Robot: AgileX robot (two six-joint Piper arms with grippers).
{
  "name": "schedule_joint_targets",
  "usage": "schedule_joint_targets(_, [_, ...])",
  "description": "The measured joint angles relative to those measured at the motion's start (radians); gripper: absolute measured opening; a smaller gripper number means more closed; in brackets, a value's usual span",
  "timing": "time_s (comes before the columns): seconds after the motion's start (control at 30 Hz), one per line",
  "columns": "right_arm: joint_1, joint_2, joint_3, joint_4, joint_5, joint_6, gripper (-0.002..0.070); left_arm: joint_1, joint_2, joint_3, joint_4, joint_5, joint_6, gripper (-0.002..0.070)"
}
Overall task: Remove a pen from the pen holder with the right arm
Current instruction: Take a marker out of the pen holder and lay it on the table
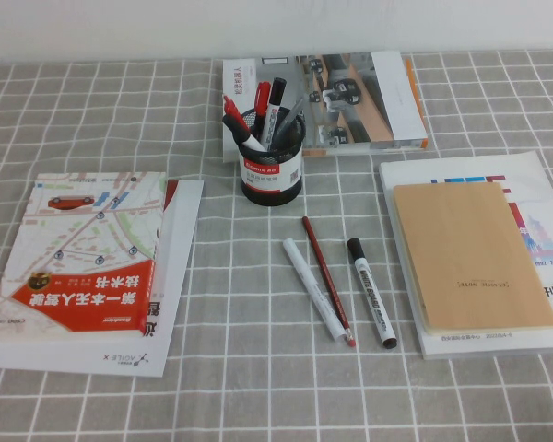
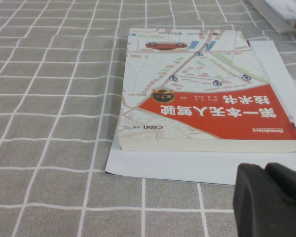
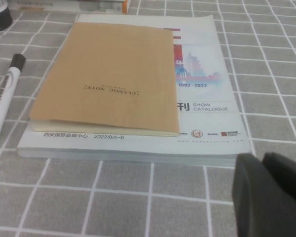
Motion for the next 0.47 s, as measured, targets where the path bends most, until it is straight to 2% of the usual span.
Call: schedule_joint_targets(0.47, [0.000, 0.000, 0.000, 0.006, 0.000, 0.000, -0.0012, 0.000, 0.000, 0.000, 0.000, 0.000, 0.000, -0.0003])
